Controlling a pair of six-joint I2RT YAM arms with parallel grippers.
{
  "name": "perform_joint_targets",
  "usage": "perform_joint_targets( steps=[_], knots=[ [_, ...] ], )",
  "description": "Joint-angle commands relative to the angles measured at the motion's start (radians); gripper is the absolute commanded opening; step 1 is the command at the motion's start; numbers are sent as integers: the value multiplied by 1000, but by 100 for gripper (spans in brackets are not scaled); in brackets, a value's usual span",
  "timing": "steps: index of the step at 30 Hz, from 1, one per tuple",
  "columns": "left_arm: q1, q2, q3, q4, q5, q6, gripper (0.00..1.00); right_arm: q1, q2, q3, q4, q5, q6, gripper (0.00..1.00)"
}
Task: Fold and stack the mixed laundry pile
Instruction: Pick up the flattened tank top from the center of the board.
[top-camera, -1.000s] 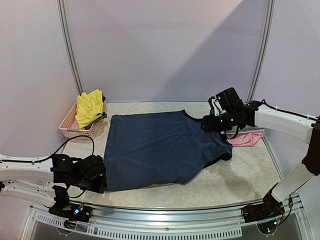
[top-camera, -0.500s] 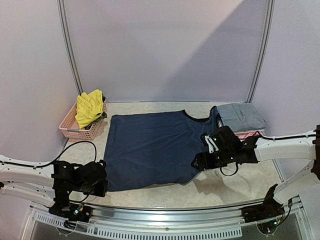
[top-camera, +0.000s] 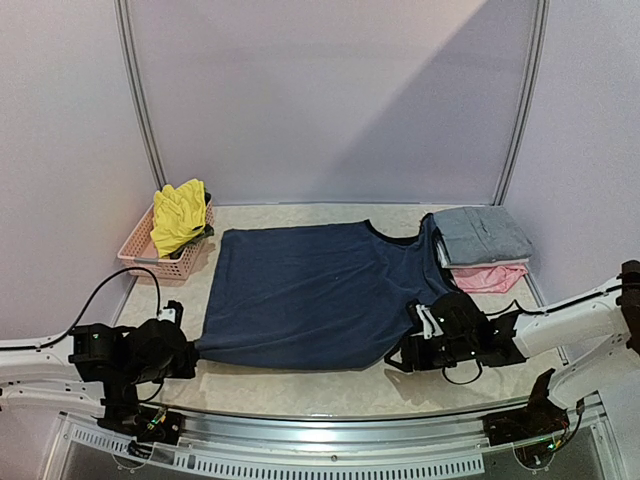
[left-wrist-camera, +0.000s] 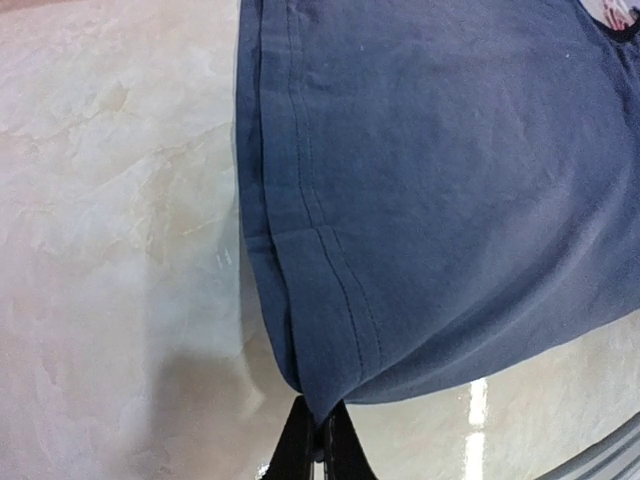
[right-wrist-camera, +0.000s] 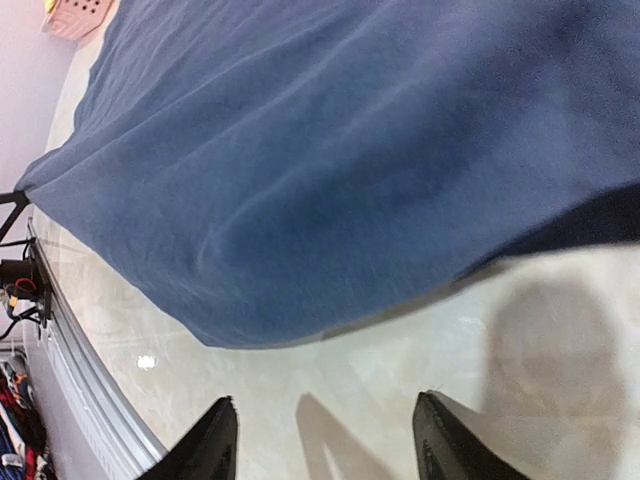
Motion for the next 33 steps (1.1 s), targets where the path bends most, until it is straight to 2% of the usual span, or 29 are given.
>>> perform_joint_targets(
  steps=[1, 6, 9, 15, 21, 28, 33],
  knots=[
    [-15, -6, -29, -31, -27, -23, 0, 6, 85, -16, 191, -11, 47, 55],
    [-14, 2, -31, -21, -30, -20, 0, 6, 196, 7, 272, 3, 44, 42],
    [-15, -2, -30, -18, -38, -16, 0, 5, 234, 16, 293, 12, 31, 24],
    [-14, -18, -30, 3, -53, 9, 0, 6, 205, 42, 224, 48, -9, 0],
    [-14, 18, -3, 37, -67, 49, 0, 6, 138, 143, -29, 71, -67, 0],
    [-3, 176, 120, -6, -153, 92, 0, 6, 64, 360, -471, 162, -145, 0],
    [72, 277, 204, 2, -166, 176, 0, -13, 145, 532, -628, 255, -211, 0]
  ],
)
